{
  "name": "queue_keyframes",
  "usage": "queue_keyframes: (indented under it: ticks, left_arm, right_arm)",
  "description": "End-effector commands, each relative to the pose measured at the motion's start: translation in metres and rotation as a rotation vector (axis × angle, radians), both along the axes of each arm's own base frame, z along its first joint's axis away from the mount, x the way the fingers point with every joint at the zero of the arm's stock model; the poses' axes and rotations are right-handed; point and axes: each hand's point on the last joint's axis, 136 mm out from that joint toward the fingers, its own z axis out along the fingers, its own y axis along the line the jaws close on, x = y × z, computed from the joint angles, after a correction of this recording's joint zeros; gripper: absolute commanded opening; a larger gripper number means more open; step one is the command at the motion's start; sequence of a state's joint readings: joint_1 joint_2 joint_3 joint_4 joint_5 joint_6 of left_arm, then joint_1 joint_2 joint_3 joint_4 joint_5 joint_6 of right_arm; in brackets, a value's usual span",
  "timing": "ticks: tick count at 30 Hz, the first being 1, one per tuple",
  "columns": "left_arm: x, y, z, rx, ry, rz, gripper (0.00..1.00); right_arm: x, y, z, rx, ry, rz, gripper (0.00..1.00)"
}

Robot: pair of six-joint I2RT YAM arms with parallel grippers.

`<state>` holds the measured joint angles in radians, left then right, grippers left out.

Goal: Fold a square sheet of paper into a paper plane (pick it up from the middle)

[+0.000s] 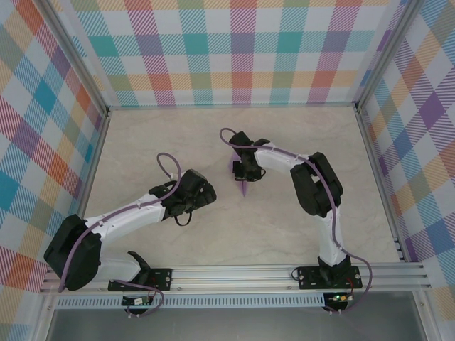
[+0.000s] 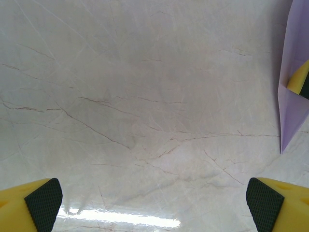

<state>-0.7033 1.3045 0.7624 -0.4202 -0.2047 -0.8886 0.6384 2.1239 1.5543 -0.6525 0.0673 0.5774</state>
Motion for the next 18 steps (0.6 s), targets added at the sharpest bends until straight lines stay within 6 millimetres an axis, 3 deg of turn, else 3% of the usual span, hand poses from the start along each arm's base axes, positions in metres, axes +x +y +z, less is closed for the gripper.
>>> queue_keyframes:
  ticks: [1, 3, 6, 11, 15, 18]
  left_arm:
    - [0.0, 0.012, -0.002, 0.048, 0.003, 0.019, 1.0]
    - [0.002, 0.014, 0.002, 0.06, -0.005, 0.021, 1.0]
    - [0.01, 0.022, 0.014, 0.101, -0.023, 0.036, 1.0]
    - [0.039, 0.04, 0.052, 0.185, -0.093, 0.061, 1.0]
    - [0.063, 0.064, 0.087, 0.282, -0.182, 0.092, 1.0]
    - [0.078, 0.089, 0.103, 0.366, -0.229, 0.118, 1.0]
  right_arm:
    - [-0.009, -0.006, -0.019, -0.032, 0.059, -0.027, 0.19]
    - [-0.005, -0.002, -0.005, -0.016, 0.039, -0.027, 0.21]
    - [0.004, 0.003, 0.034, 0.024, -0.02, -0.033, 0.3]
    - [0.013, 0.004, 0.118, 0.125, -0.162, -0.05, 0.59]
    - [0.017, -0.02, 0.163, 0.159, -0.262, -0.093, 0.73]
    - [0.023, -0.059, 0.185, 0.097, -0.38, -0.14, 0.85]
